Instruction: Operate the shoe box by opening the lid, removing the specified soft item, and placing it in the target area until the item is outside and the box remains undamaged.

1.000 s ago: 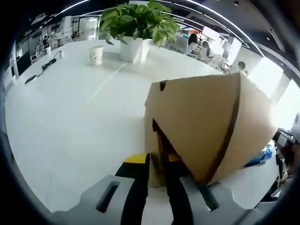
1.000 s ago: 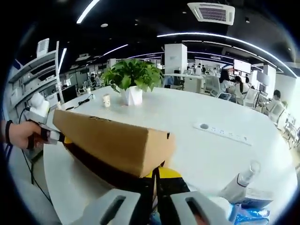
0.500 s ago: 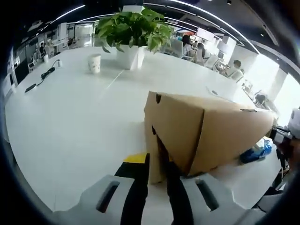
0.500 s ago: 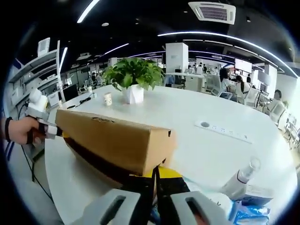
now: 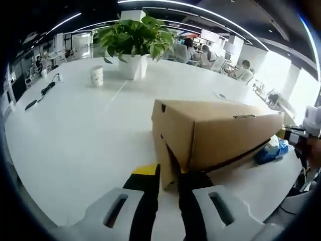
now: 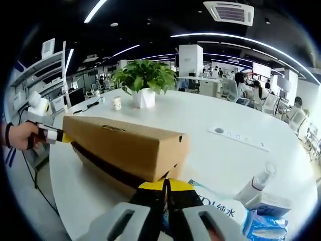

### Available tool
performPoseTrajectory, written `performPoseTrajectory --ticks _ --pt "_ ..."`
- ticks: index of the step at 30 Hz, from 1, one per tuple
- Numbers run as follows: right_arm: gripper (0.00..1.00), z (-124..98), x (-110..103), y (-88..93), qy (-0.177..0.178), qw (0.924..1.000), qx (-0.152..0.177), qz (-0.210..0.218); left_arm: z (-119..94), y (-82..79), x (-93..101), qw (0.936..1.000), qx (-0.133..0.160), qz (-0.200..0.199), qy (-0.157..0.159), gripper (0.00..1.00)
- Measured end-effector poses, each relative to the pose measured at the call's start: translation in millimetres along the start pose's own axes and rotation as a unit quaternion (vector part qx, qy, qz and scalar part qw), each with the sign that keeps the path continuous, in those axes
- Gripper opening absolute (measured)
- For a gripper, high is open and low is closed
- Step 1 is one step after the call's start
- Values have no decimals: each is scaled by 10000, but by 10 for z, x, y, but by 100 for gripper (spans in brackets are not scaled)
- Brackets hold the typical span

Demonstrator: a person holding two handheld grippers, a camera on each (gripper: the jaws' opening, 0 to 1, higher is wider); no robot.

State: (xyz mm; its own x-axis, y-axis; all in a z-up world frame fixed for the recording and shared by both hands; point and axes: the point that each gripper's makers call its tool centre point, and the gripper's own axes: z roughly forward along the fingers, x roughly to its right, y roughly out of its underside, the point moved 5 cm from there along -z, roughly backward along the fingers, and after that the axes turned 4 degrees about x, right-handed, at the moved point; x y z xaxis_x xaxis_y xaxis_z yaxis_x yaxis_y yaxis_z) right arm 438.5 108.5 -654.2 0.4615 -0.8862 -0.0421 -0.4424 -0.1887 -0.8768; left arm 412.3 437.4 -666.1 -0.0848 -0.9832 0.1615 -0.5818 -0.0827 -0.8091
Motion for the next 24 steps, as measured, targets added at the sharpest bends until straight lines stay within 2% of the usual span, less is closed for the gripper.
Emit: performPoseTrajectory --ticks 24 --pt "0 8 -18 140 -126 9997 -179 -128 -106 75 -7 9997 46 194 112 12"
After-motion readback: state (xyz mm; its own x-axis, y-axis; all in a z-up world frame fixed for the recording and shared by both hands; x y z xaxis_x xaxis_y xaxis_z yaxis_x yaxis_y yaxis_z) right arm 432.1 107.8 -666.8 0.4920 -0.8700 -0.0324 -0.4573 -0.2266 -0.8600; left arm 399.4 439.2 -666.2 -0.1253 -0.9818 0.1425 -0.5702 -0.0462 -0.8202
